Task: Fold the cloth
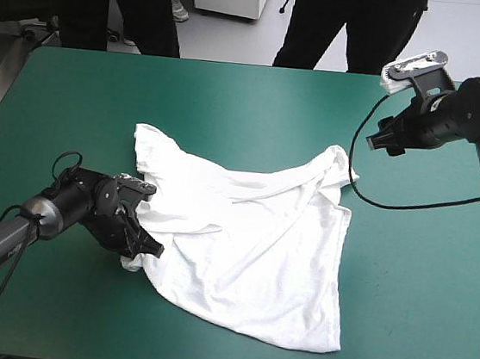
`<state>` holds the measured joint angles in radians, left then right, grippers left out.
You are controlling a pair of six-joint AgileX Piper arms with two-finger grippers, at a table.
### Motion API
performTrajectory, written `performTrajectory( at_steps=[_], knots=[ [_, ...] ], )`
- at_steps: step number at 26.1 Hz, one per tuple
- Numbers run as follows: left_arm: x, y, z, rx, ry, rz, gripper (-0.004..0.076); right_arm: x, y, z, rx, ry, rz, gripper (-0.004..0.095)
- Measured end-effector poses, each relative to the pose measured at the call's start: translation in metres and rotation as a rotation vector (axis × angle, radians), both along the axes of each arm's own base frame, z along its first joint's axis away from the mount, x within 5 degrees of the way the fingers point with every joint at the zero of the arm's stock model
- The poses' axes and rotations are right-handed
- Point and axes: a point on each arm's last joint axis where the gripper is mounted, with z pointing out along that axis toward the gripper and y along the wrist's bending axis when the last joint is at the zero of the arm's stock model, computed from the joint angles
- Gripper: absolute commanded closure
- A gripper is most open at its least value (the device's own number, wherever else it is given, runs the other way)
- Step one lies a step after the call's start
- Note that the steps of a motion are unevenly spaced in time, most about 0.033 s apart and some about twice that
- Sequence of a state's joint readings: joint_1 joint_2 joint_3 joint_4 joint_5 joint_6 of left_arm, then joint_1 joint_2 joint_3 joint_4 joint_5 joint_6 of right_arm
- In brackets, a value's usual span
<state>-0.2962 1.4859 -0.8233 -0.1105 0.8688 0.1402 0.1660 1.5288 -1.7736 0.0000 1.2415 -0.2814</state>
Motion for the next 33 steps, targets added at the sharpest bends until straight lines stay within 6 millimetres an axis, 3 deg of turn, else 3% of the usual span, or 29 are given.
performTrajectory(
  at_steps=[5,10,13,23,29,33],
  knots=[
    [0.0,-0.001,0.0,-0.017,0.009,0.011,0.0741,-0.018,0.003,-0.002,-0.003,0.016,0.019,0.0304],
    [0.0,-0.002,0.0,-0.018,0.008,0.011,0.0741,-0.057,0.011,-0.008,-0.003,0.035,0.037,0.0306],
    [0.0,-0.002,0.0,-0.018,0.008,0.011,0.0741,-0.082,0.019,-0.023,0.031,0.086,0.068,0.0306],
    [0.0,-0.001,0.0,-0.016,0.008,0.01,0.0741,-0.14,0.066,-0.132,-0.013,0.456,0.246,0.0333],
    [0.0,-0.001,0.0,-0.013,0.007,0.008,0.0741,-0.182,0.084,-0.207,-0.139,0.505,0.433,0.0333],
    [0.0,-0.001,0.0,-0.013,0.007,0.008,0.0741,-0.19,0.087,-0.223,-0.17,0.452,0.521,0.0333]
  ],
)
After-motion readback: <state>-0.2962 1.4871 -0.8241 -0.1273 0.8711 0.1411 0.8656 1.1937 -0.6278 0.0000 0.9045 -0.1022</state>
